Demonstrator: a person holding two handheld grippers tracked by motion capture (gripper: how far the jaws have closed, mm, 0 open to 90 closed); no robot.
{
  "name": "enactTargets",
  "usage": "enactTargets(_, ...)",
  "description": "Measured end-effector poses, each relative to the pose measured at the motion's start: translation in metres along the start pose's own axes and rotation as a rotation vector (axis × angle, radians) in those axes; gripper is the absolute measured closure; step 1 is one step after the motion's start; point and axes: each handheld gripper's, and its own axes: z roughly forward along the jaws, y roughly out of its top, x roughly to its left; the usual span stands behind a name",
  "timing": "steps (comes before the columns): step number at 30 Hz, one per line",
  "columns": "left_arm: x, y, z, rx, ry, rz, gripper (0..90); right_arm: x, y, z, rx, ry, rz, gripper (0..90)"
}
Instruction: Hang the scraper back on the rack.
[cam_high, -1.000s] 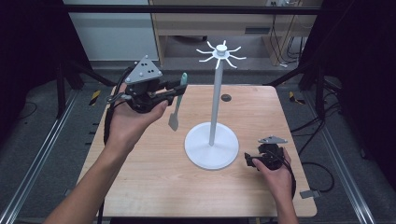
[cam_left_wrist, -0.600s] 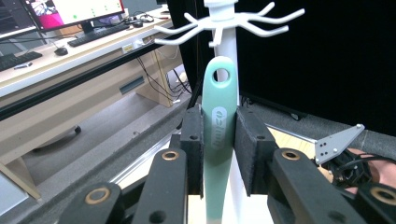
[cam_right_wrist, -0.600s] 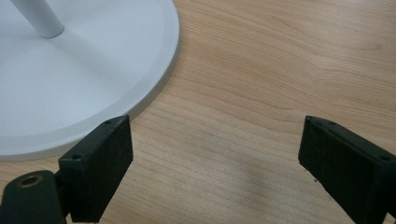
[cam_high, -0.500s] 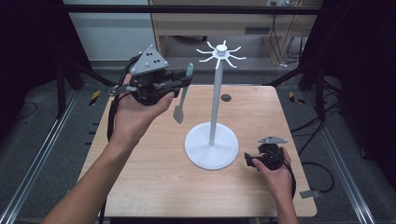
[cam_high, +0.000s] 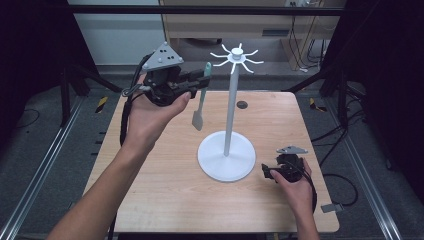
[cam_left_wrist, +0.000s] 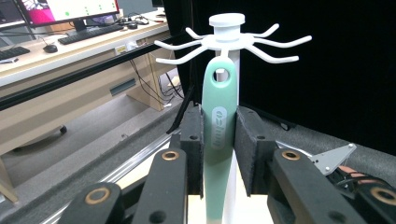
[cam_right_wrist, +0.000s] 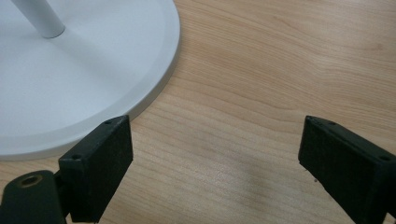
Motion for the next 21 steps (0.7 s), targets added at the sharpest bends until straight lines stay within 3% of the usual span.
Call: enactTargets(21,-0.001,0.000,0.017,0.011,-0.009,-0.011,73.7,0.000,0.000,0.000,0.003,0.005,0.000,10.4)
